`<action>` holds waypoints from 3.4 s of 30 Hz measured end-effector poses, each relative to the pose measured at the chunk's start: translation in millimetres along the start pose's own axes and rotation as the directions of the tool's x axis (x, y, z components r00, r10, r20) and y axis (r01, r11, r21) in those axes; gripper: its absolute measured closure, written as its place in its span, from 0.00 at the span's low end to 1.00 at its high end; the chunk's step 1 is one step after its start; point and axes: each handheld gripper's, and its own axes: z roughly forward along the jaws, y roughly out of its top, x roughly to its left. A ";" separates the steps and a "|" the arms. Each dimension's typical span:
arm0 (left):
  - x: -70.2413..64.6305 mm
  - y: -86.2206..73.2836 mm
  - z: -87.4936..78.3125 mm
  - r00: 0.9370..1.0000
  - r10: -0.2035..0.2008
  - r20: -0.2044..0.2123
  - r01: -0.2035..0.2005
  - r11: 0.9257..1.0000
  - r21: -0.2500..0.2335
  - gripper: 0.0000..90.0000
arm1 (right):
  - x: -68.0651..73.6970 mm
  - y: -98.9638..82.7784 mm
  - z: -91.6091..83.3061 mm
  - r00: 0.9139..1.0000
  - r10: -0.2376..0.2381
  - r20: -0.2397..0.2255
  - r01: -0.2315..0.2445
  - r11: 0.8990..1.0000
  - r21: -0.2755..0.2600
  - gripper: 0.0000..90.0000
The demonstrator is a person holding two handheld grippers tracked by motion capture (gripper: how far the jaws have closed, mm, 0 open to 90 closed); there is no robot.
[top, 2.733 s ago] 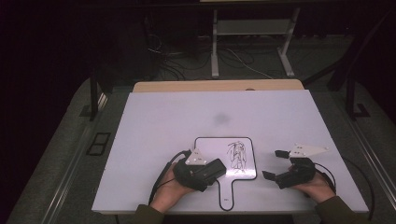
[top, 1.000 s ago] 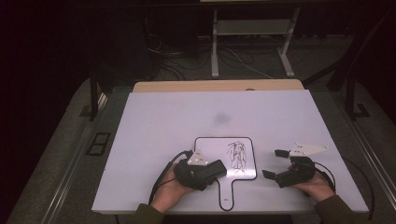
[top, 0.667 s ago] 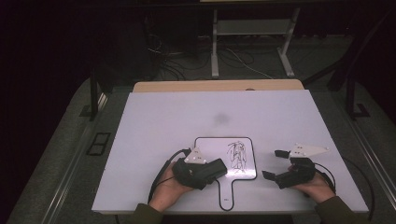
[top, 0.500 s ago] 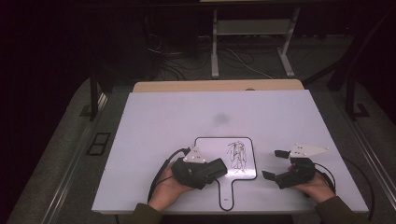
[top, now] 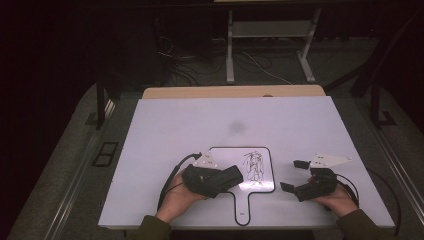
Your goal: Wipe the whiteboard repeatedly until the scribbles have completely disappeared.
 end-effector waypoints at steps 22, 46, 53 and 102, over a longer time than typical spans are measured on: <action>26.0 21.3 -2.1 0.999 -0.043 0.015 0.044 0.998 -0.052 0.44 | -1.9 -0.1 3.2 1.000 0.017 0.005 -0.017 1.000 -0.001 0.00; 44.2 59.1 39.0 1.000 -0.008 0.010 0.008 1.000 -0.010 0.44 | -2.5 0.1 2.4 1.000 0.022 0.008 -0.022 1.000 -0.008 0.00; 47.5 69.1 53.4 1.000 0.019 0.013 -0.020 1.000 0.018 0.44 | -2.9 0.1 1.9 1.000 0.021 0.008 -0.021 1.000 -0.012 0.00; 60.7 88.7 114.3 0.993 0.112 -0.022 -0.109 0.988 0.106 0.44 | -4.1 0.1 -1.1 0.999 0.032 0.010 -0.032 0.999 -0.026 0.00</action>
